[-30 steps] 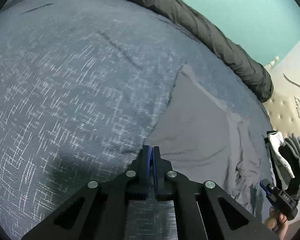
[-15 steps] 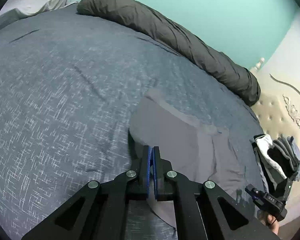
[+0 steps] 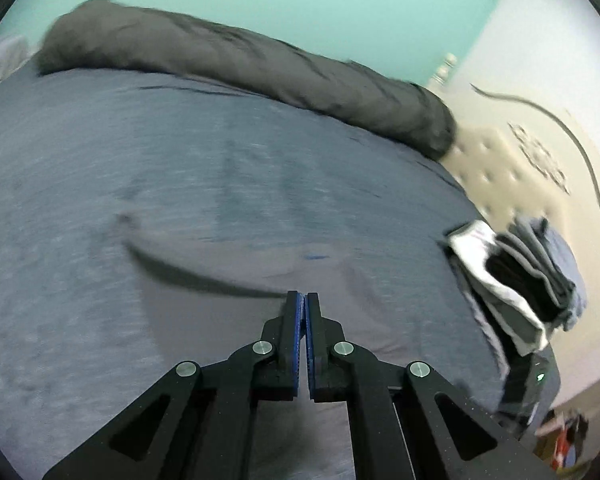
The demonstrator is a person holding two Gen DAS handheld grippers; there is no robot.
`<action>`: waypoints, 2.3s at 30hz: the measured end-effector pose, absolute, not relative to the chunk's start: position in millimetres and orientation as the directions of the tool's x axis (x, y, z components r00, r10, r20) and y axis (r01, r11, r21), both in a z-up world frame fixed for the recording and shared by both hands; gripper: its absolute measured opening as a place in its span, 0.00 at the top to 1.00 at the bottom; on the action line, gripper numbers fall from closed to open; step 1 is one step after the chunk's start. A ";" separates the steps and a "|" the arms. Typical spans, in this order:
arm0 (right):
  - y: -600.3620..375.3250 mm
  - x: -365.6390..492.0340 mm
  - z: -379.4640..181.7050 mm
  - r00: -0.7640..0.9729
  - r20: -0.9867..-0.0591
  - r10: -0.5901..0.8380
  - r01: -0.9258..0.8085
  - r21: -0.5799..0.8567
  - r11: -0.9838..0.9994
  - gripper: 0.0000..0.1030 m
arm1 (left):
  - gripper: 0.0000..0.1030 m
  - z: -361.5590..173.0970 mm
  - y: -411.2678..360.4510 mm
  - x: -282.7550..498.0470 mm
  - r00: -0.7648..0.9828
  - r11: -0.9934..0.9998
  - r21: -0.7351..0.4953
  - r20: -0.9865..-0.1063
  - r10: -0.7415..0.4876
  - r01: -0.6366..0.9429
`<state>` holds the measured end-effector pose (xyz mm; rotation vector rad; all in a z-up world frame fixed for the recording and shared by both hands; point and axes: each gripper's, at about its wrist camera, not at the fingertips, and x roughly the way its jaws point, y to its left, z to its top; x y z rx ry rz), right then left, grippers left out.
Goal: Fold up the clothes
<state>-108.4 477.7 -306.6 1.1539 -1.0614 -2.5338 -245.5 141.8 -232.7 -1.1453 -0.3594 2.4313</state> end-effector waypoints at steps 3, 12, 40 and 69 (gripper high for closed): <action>484.7 -109.7 -305.8 -0.694 -0.594 -0.406 -0.143 0.666 -0.732 0.85 | 0.98 -234.6 200.8 -256.2 -0.509 -0.851 -0.399 -0.682 0.525 -0.343; 517.1 -111.9 -314.5 -0.710 -0.595 -0.377 -0.212 0.691 -0.692 0.85 | 0.98 -306.8 316.0 -255.2 -0.306 -0.817 -0.355 -0.799 0.518 -0.455; 499.4 -153.3 -332.1 -0.664 -0.661 -0.348 -0.253 0.638 -0.728 0.68 | 0.65 -295.4 207.1 -290.3 -0.477 -0.928 -0.130 -0.828 0.296 -0.350; 498.5 -146.7 -317.7 -0.697 -0.626 -0.349 -0.193 0.633 -0.750 1.00 | 0.97 -294.3 205.8 -291.3 -0.513 -0.922 -0.105 -0.804 0.299 -0.372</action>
